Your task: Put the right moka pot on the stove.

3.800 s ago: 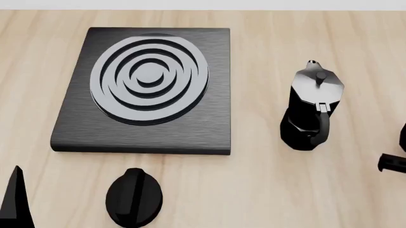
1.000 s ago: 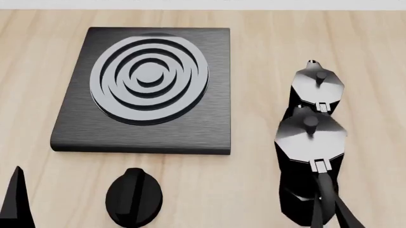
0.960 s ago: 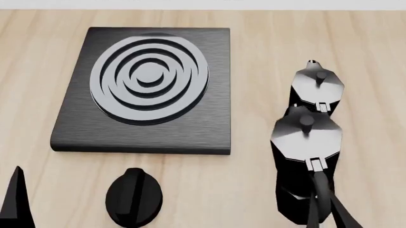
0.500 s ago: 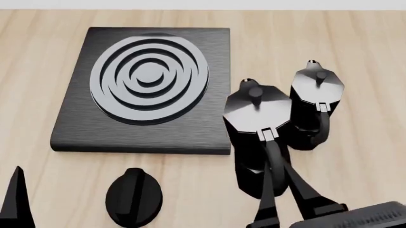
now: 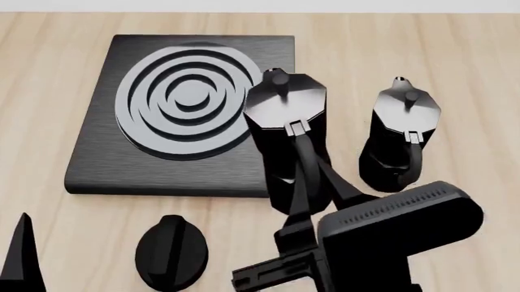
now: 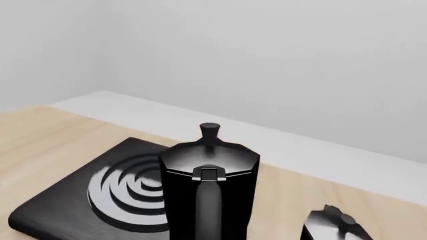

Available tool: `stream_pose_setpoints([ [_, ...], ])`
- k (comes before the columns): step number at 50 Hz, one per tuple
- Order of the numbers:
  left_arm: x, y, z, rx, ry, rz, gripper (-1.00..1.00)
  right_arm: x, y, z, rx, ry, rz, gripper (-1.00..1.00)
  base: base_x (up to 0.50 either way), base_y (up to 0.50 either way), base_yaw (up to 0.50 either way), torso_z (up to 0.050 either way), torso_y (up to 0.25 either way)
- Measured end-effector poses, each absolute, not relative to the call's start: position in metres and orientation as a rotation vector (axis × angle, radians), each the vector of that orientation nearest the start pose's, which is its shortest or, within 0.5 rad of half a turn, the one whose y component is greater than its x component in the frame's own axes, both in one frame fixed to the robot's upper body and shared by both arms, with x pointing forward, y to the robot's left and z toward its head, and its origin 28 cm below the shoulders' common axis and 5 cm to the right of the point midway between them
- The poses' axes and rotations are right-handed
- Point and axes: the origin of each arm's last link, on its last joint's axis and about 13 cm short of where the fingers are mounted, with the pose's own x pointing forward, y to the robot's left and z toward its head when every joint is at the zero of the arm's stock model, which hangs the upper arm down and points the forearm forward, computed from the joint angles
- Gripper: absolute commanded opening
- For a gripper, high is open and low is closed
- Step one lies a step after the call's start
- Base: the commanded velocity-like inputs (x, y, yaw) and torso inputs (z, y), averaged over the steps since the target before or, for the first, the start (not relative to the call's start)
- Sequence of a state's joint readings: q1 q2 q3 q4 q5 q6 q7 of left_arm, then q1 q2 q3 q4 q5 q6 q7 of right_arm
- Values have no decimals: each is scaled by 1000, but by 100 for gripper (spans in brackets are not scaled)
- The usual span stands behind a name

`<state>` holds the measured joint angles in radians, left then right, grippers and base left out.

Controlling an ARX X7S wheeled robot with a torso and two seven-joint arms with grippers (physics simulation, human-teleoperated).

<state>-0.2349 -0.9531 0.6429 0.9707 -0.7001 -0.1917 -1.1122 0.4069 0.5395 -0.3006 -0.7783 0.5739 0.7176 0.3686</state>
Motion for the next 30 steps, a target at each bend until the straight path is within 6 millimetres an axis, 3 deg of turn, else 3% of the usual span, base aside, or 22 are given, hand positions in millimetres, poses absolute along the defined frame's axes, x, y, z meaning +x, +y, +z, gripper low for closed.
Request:
stream_pose_setpoints([
  [30, 135, 212, 173, -1, -271, 26, 100, 278, -85, 200, -131, -221, 281, -100, 0, 0, 0, 0, 1],
])
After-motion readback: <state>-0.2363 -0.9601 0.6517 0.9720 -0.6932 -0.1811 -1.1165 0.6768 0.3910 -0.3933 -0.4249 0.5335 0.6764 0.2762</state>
